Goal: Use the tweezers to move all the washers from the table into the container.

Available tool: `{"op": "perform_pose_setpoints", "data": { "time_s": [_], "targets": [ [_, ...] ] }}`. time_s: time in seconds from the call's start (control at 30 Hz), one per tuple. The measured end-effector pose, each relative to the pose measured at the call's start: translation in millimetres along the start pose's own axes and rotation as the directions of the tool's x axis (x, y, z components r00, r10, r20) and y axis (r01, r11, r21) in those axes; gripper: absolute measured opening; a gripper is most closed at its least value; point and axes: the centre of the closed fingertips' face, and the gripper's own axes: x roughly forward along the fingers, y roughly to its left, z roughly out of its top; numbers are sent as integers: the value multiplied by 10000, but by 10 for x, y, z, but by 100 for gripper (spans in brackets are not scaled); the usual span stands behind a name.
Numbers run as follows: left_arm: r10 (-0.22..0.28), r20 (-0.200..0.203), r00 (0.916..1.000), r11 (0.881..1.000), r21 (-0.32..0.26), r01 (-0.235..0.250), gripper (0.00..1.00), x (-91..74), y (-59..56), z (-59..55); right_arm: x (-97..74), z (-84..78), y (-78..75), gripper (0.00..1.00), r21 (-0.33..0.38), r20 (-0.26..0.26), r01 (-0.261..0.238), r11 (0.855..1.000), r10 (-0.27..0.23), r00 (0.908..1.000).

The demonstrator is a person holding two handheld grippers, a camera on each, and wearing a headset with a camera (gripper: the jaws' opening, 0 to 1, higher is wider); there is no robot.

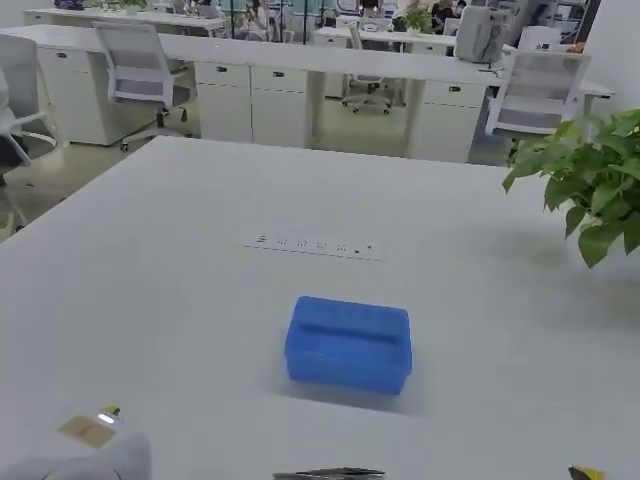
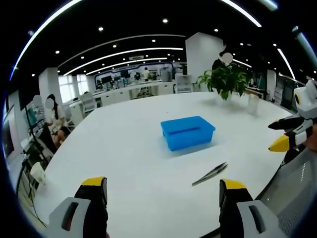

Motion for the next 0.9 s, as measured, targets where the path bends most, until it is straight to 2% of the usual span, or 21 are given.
{"op": "perform_pose_setpoints", "data": {
  "time_s": [0.4, 0.9],
  "targets": [
    [278, -85, 9996, 9996, -59, -279, 96, 4, 58, -24, 3, 3, -4, 94, -55, 3, -46, 10000, 46, 10000],
    [322, -201, 9993, 9995, 18, -321, 95, 11, 61, -48, 17, -14, 16, 93, -174, -86, -140, 9998, 139, 9999]
  ]
}}
